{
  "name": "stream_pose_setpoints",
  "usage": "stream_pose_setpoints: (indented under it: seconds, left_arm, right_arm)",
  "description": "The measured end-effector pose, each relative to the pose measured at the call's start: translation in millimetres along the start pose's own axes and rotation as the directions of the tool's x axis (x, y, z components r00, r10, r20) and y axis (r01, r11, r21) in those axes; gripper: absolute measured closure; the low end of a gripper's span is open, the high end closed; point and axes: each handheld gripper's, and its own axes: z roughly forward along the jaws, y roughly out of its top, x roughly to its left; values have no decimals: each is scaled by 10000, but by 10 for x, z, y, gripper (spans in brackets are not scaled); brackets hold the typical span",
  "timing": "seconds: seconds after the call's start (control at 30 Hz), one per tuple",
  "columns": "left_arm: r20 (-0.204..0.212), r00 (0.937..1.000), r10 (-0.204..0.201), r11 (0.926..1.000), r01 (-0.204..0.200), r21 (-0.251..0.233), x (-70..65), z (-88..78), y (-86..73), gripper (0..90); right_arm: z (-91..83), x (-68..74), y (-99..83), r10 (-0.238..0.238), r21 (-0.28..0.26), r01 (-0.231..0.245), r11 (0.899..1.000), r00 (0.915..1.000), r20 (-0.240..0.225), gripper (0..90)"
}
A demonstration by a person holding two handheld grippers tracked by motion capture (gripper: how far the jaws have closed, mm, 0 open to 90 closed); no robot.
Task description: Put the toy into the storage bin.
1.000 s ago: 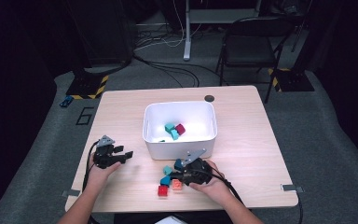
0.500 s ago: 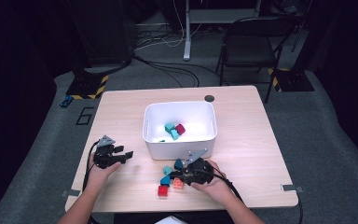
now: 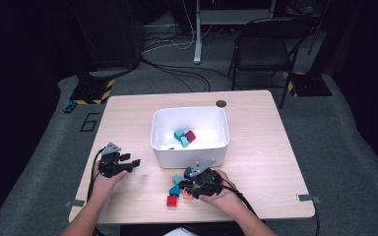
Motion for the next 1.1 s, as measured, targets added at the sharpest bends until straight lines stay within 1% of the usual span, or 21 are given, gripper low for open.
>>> stream_pose_setpoints:
  seconds: [0.1, 0.13, 0.2, 0.27, 0.3, 0.4, 0.47, 0.53, 0.57, 0.63, 0.7, 0.73, 0.77, 0.8, 0.83, 0.9, 0.93, 1.07, 1.1]
  left_arm:
    - [13, 10000, 14, 10000, -14, 36, 3, -4, 1, 405]
    - [-2, 10000, -4, 10000, 4, 9, 3, -2, 0, 405]
    - [-11, 10000, -11, 10000, 11, -4, 3, -4, 0, 405]
    - [-12, 10000, -10, 10000, 10, -17, 2, -5, 0, 405]
    - [-13, 10000, -15, 10000, 15, -10, 2, -4, 0, 405]
    - [-18, 10000, 1, 10000, -1, 20, -5, 0, 0, 405]
    - [-13, 10000, 49, 10000, -49, 40, -9, -1, 1, 405]
    - [-21, 10000, 32, 10000, -32, 42, -8, -1, 0, 405]
    - [-21, 10000, 15, 10000, -15, 36, -5, 0, -1, 405]
    - [-49, 10000, -22, 10000, 22, -44, -1, 6, -4, 405]
    - [-36, 10000, -22, 10000, 22, -46, 0, 9, -4, 405]
    - [-20, 10000, 5, 10000, -5, -36, 1, 10, -3, 405]
    - [-7, 10000, 0, 10000, 0, -38, -1, 12, -3, 405]
    - [-21, 10000, 45, 10000, -45, -33, 0, 12, -2, 405]
    - [-22, 10000, 43, 10000, -43, -26, 0, 11, -2, 405]
    - [-11, 10000, 20, 10000, -20, -30, 0, 8, -3, 405]
    - [-24, 10000, -24, 10000, 24, -52, -3, 8, -4, 405]
    - [9, 10000, -9, 10000, 9, 9, 0, 1, -1, 405]
    - [1, 10000, -15, 10000, 15, -18, -1, 3, -2, 405]
  right_arm:
    - [-14, 26, -21, 99, 71, -99, 9999, 9999, 34, 453]
    - [-21, 26, -34, -4, 102, 4, 9999, 10000, 17, 451]
    - [-43, 53, -52, 84, 222, -83, 9997, 10000, -47, 451]
    - [-68, 81, -74, -12, 260, 16, 9997, 9999, -159, 452]
    - [-84, 99, -81, -7, 239, 11, 9997, 9999, -128, 452]
    - [-134, 98, -43, -81, -204, 79, 9998, 9999, -87, 454]
    - [-148, 83, 4, 72, -470, -79, 9989, 9999, -144, 467]
    - [-130, 60, 47, 123, -521, -130, 9986, 9998, -135, 477]
    - [-108, 45, 65, 60, -532, -67, 9986, 9999, -131, 485]
    - [-67, 27, 89, -2, -492, -9, 9988, 9998, -212, 501]
    - [-33, 25, 106, 50, -415, -63, 9991, 9995, -298, 523]
    - [-12, 16, 115, -57, -452, 44, 9990, 9996, -284, 527]
    - [-1, 17, 123, -36, -386, 25, 9993, 9996, -267, 533]
    - [15, 14, 131, -126, -414, 116, 9991, 9996, -234, 535]
    - [25, 17, 140, -72, -388, 61, 9992, 9996, -262, 535]
    - [49, 6, 153, -211, -385, 204, 9991, 9996, -177, 535]
    - [62, 5, 156, -160, -368, 153, 9992, 9997, -198, 535]
    - [108, -10, 152, -239, -195, 235, 9995, 9995, -195, 545]
    - [119, -6, 146, -186, -143, 183, 9997, 9995, -242, 547]
